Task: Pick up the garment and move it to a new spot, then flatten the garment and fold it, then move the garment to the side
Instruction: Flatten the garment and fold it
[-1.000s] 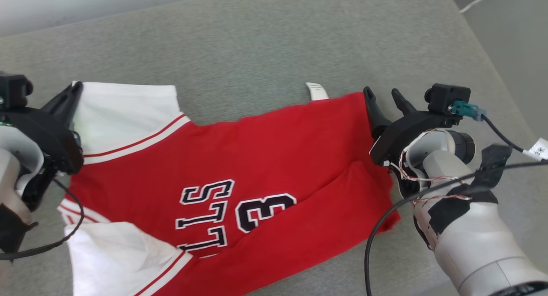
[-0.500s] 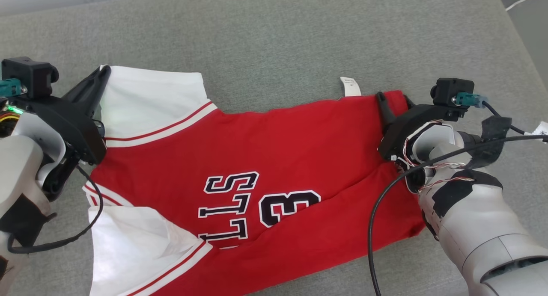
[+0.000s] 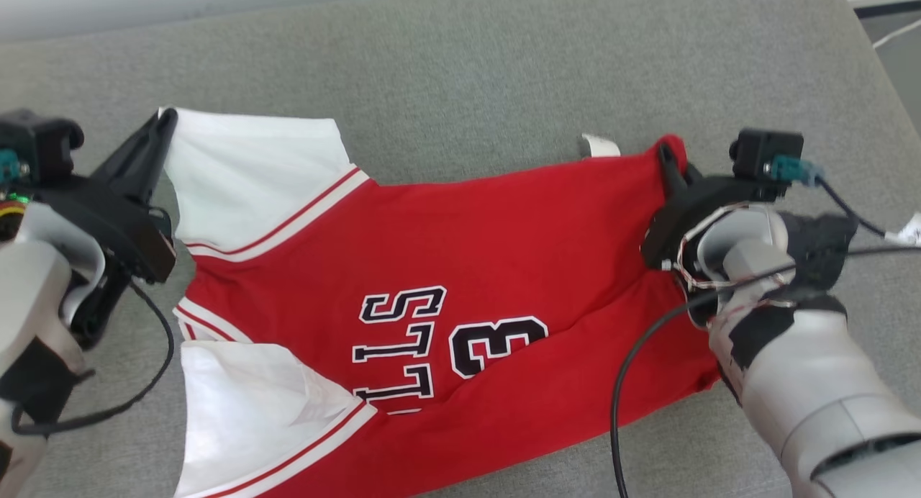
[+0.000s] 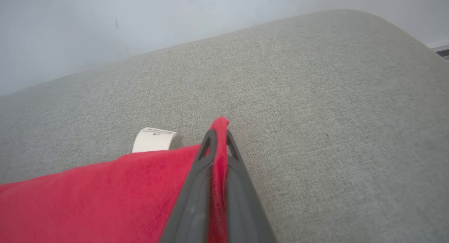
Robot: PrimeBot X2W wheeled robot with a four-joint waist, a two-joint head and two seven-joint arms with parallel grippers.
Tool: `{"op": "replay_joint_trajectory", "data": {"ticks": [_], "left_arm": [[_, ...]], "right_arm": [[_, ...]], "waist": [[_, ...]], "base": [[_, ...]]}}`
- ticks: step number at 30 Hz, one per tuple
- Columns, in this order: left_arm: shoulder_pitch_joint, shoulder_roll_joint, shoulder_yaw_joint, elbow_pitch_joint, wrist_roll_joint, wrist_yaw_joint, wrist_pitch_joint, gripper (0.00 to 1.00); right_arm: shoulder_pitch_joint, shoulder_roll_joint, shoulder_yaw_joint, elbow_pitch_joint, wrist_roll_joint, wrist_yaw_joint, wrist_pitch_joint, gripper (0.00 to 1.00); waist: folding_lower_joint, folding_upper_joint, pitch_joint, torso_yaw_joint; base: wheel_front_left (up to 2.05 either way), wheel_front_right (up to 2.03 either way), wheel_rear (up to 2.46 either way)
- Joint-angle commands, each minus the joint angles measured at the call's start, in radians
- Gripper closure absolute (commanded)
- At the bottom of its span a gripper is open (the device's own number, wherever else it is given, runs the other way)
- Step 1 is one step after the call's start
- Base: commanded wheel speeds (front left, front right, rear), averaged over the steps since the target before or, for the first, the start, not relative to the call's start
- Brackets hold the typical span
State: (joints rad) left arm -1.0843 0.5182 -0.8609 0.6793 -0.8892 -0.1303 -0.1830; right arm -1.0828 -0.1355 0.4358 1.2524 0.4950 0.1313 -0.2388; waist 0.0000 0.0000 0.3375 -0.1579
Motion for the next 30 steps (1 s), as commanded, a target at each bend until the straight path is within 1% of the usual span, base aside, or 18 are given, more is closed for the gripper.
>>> {"op": "replay_joint_trajectory", "data": {"ticks": [1, 4, 10, 13, 16, 17, 20, 24, 27, 30], "left_arm": [[0.022, 0.007, 0.001, 0.002, -0.007, 0.001, -0.01, 1.0], [0.063, 0.012, 0.01, -0.015, -0.021, 0.001, -0.037, 1.0], [0.169, 0.023, 0.03, -0.086, -0.033, 0.007, -0.071, 1.0], [0.214, 0.009, 0.034, -0.143, -0.015, 0.014, -0.078, 1.0], [0.263, 0.005, 0.06, -0.204, -0.006, 0.03, -0.082, 1.0], [0.306, 0.008, 0.085, -0.254, 0.011, 0.046, -0.083, 1.0], [0.394, 0.012, 0.135, -0.341, 0.053, 0.073, -0.084, 1.0], [0.538, -0.005, 0.22, -0.467, 0.098, 0.117, -0.084, 1.0], [0.646, -0.033, 0.268, -0.548, 0.13, 0.128, -0.083, 1.0], [0.722, -0.067, 0.306, -0.591, 0.167, 0.126, -0.083, 1.0]], "right_arm": [[0.025, -0.007, 0.006, -0.007, 0.01, -0.001, -0.008, 1.0], [0.074, -0.023, 0.029, -0.048, 0.036, -0.001, -0.013, 1.0], [0.177, -0.081, 0.089, -0.173, 0.12, -0.001, -0.022, 1.0], [0.223, -0.117, 0.128, -0.239, 0.168, -0.001, -0.025, 1.0], [0.264, -0.151, 0.164, -0.294, 0.209, -0.001, -0.026, 1.0], [0.292, -0.17, 0.187, -0.329, 0.233, -0.001, -0.026, 1.0], [0.334, -0.199, 0.222, -0.388, 0.273, -0.001, -0.027, 1.0], [0.39, -0.246, 0.236, -0.456, 0.313, -0.001, -0.027, 1.0], [0.434, -0.28, 0.228, -0.499, 0.343, -0.001, -0.027, 1.0], [0.476, -0.31, 0.218, -0.543, 0.362, -0.001, -0.027, 1.0]], "waist": [[0.0, 0.0, -0.024, 0.013], [0.0, 0.0, -0.051, 0.02], [0.0, 0.0, -0.098, 0.033], [0.0, 0.0, -0.116, 0.044], [0.0, 0.0, -0.133, 0.052], [0.0, 0.0, -0.144, 0.054], [0.0, 0.0, -0.156, 0.056], [0.0, 0.0, -0.168, 0.067], [0.0, 0.0, -0.171, 0.084], [0.0, 0.0, -0.176, 0.104]], "base": [[0.0, 0.0, 0.0], [0.0, 0.0, 0.0], [0.0, 0.0, 0.0], [0.0, 0.0, 0.0], [0.0, 0.0, 0.0], [0.0, 0.0, 0.0], [0.0, 0.0, 0.0], [0.0, 0.0, 0.0], [0.0, 0.0, 0.0], [0.0, 0.0, 0.0]]}}
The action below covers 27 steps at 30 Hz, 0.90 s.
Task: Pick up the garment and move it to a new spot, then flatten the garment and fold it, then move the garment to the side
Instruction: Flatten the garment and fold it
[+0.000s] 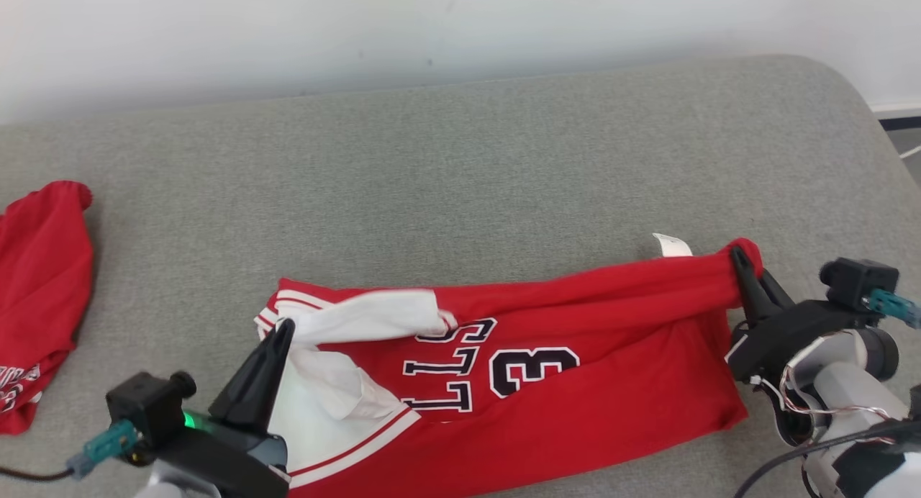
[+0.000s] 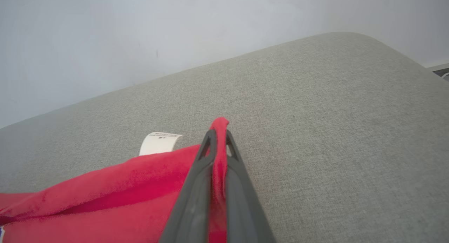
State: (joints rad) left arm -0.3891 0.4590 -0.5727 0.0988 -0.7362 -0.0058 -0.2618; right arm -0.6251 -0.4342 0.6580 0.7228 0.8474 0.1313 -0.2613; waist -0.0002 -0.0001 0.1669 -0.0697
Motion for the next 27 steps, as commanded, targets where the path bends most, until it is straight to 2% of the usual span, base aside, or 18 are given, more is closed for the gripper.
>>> {"op": "replay_joint_trajectory", "data": {"ticks": [1, 8, 14, 23, 24, 25, 26, 27], "left_arm": [[0.047, -0.022, 0.035, -0.02, 0.023, -0.001, -0.005, 1.0], [0.162, -0.108, 0.108, -0.018, 0.078, -0.035, -0.005, 1.0], [0.224, -0.167, 0.166, -0.008, 0.106, -0.052, -0.005, 1.0], [0.288, -0.247, 0.21, 0.065, 0.158, -0.088, -0.005, 1.0], [0.287, -0.254, 0.214, 0.076, 0.167, -0.09, -0.005, 1.0], [0.285, -0.262, 0.222, 0.088, 0.175, -0.091, -0.005, 1.0], [0.284, -0.267, 0.229, 0.1, 0.182, -0.094, -0.005, 1.0], [0.282, -0.27, 0.233, 0.111, 0.195, -0.097, -0.005, 1.0]], "right_arm": [[0.032, -0.021, -0.009, -0.028, 0.015, -0.001, -0.005, 1.0], [0.133, -0.075, 0.008, -0.12, 0.075, -0.001, -0.005, 1.0], [0.171, -0.104, -0.011, -0.169, 0.074, -0.001, -0.005, 1.0], [0.22, -0.133, 0.017, -0.192, 0.087, -0.001, -0.005, 1.0], [0.217, -0.134, 0.014, -0.189, 0.084, -0.001, -0.005, 0.56], [0.217, -0.132, 0.01, -0.186, 0.083, -0.001, -0.005, 0.16], [0.218, -0.126, 0.004, -0.186, 0.086, -0.001, -0.005, 0.0], [0.221, -0.122, -0.001, -0.186, 0.089, -0.001, -0.005, 0.0]], "waist": [[0.0002, 0.0001, -0.007, 0.021], [0.0002, 0.0001, -0.031, 0.045], [0.0002, 0.0001, -0.047, 0.047], [0.0002, 0.0001, -0.055, 0.059], [0.0002, 0.0001, -0.055, 0.061], [0.0002, 0.0001, -0.055, 0.062], [0.0002, 0.0001, -0.056, 0.063], [0.0002, 0.0001, -0.058, 0.064]], "base": [[0.0, 0.0, 0.0], [0.0, 0.0, 0.0], [0.0, 0.0, 0.0], [0.0, 0.0, 0.0], [0.0, 0.0, 0.0], [0.0, 0.0, 0.0], [0.0, 0.0, 0.0], [0.0, 0.0, 0.0]]}}
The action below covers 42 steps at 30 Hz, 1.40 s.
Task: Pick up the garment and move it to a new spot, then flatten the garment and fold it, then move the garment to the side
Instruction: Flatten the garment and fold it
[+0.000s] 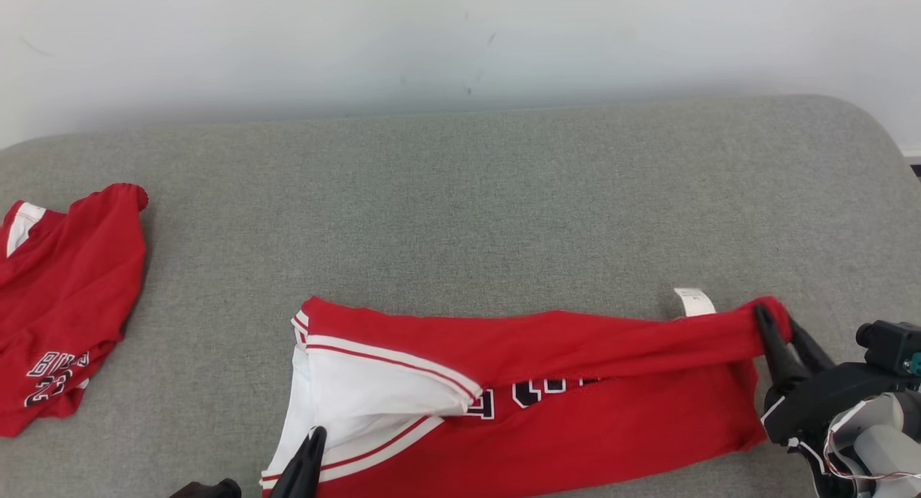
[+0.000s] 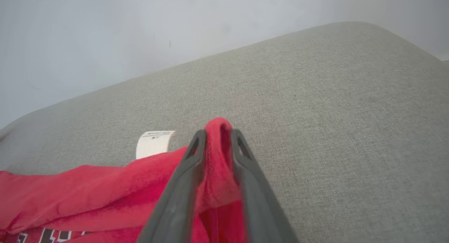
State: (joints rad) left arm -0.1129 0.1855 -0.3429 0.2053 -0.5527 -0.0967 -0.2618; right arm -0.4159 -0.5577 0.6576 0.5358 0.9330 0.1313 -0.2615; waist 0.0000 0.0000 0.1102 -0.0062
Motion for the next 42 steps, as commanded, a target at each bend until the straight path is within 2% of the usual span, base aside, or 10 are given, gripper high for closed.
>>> {"op": "replay_joint_trajectory", "data": {"ticks": [1, 9, 10, 11, 12, 25, 36, 42], "left_arm": [[0.004, -0.001, 0.008, 0.012, 0.023, -0.008, -0.005, 1.0], [0.022, -0.045, 0.04, 0.056, 0.075, -0.023, -0.005, 1.0], [0.023, -0.049, 0.045, 0.061, 0.085, -0.024, -0.005, 0.87], [0.025, -0.051, 0.052, 0.063, 0.096, -0.023, -0.005, 0.37], [0.029, -0.059, 0.063, 0.061, 0.097, -0.024, -0.005, 0.0], [0.076, -0.11, 0.183, -0.018, 0.2, -0.029, -0.005, 0.0], [0.1, -0.129, 0.227, -0.042, 0.251, -0.03, -0.005, 0.0], [0.104, -0.133, 0.237, -0.048, 0.254, -0.031, -0.005, 0.0]], "right_arm": [[0.016, 0.004, -0.005, 0.0, 0.002, -0.001, -0.005, 0.0], [0.058, 0.023, -0.082, -0.025, -0.023, -0.001, -0.004, 0.0], [0.064, 0.026, -0.088, -0.027, -0.029, -0.001, -0.004, 0.0], [0.069, 0.027, -0.094, -0.027, -0.032, -0.001, -0.004, 0.0], [0.073, 0.028, -0.1, -0.028, -0.036, -0.001, -0.004, 0.0], [0.059, 0.066, -0.141, 0.071, -0.09, -0.001, -0.003, 0.0], [0.014, 0.122, -0.09, 0.223, -0.06, -0.001, 0.064, 0.0], [0.034, 0.124, -0.049, 0.246, -0.019, -0.001, 0.12, 0.0]], "waist": [[0.0, 0.0, -0.003, 0.002], [0.0, 0.0, -0.02, 0.005], [0.0, 0.0, -0.022, 0.005], [0.0, 0.0, -0.024, 0.004], [0.0, 0.0, -0.025, 0.005], [0.0, 0.0, -0.042, 0.026], [0.0, 0.0, -0.055, 0.053], [0.0, 0.0, -0.052, 0.065]], "base": [[0.0, 0.0, 0.0], [0.0, 0.0, 0.0], [0.0, 0.0, 0.0], [0.0, 0.0, 0.0], [0.0, 0.0, 0.0], [0.0, 0.0, 0.0], [0.0, 0.0, 0.0], [0.0, 0.0, 0.0]]}}
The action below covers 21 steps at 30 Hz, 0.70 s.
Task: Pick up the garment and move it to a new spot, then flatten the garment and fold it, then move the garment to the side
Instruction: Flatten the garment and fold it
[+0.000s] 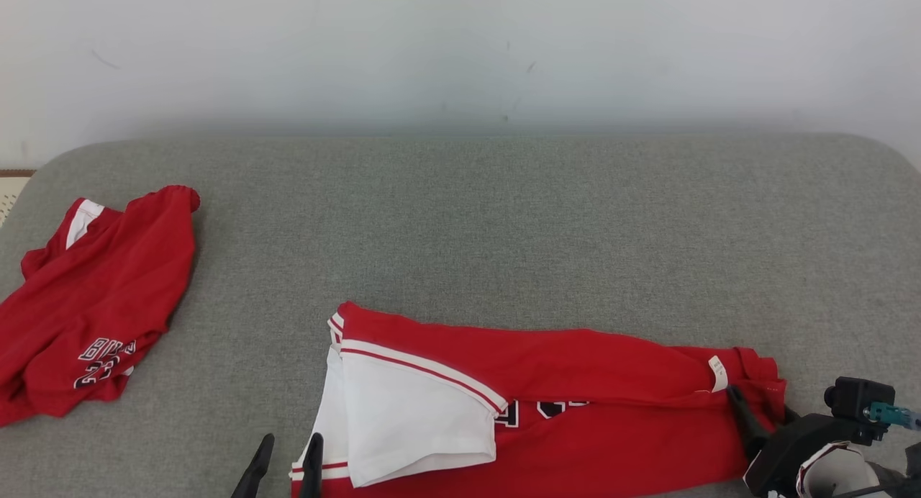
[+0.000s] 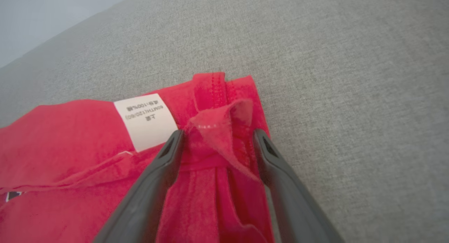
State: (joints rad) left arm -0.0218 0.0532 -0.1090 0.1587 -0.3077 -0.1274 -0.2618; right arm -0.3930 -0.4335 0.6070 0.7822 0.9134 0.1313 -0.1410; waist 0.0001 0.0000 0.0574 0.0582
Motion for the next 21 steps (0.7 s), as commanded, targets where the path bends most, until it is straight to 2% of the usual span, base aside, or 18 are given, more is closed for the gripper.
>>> {"op": "replay_joint_trajectory", "data": {"ticks": [1, 8, 9, 10, 11, 16, 21], "left_arm": [[0.013, -0.001, 0.005, -0.004, 0.009, -0.001, -0.005, 0.0], [0.009, -0.002, 0.004, -0.008, 0.009, -0.001, -0.005, 0.0], [0.008, -0.002, 0.002, -0.009, 0.005, -0.001, -0.005, 0.0], [0.006, -0.002, 0.0, -0.011, 0.0, -0.001, -0.005, 0.0], [0.008, -0.002, 0.001, -0.011, -0.003, -0.001, -0.005, 0.0], [0.015, -0.002, 0.007, -0.008, -0.006, -0.001, -0.005, 0.0], [0.014, -0.002, 0.012, -0.011, -0.009, -0.001, -0.005, 0.0]], "right_arm": [[0.015, -0.003, 0.007, 0.002, 0.008, -0.001, 0.006, 0.0], [0.023, 0.004, 0.049, 0.047, 0.023, -0.001, 0.053, 0.0], [0.023, 0.007, 0.052, 0.053, 0.026, -0.001, 0.053, 0.16], [0.018, 0.009, 0.064, 0.061, 0.017, -0.001, 0.047, 0.77], [0.017, 0.015, 0.071, 0.062, 0.015, -0.001, 0.044, 1.0], [-0.019, 0.013, 0.067, 0.086, 0.002, -0.002, -0.005, 1.0], [-0.075, -0.029, 0.032, 0.136, -0.022, -0.004, -0.065, 1.0]], "waist": [[-0.0001, 0.0, 0.002, 0.001], [-0.0001, 0.0, 0.013, 0.004], [-0.0001, 0.0, 0.014, 0.006], [-0.0001, 0.0, 0.015, 0.007], [-0.0001, 0.0, 0.015, 0.008], [-0.0001, 0.0, 0.015, 0.007], [-0.0001, 0.0, 0.015, 0.004]], "base": [[0.0, 0.0, 0.0], [0.0, 0.0, 0.0], [0.0, 0.0, 0.0], [0.0, 0.0, 0.0], [0.0, 0.0, 0.0], [0.0, 0.0, 0.0], [0.0, 0.0, 0.0]]}}
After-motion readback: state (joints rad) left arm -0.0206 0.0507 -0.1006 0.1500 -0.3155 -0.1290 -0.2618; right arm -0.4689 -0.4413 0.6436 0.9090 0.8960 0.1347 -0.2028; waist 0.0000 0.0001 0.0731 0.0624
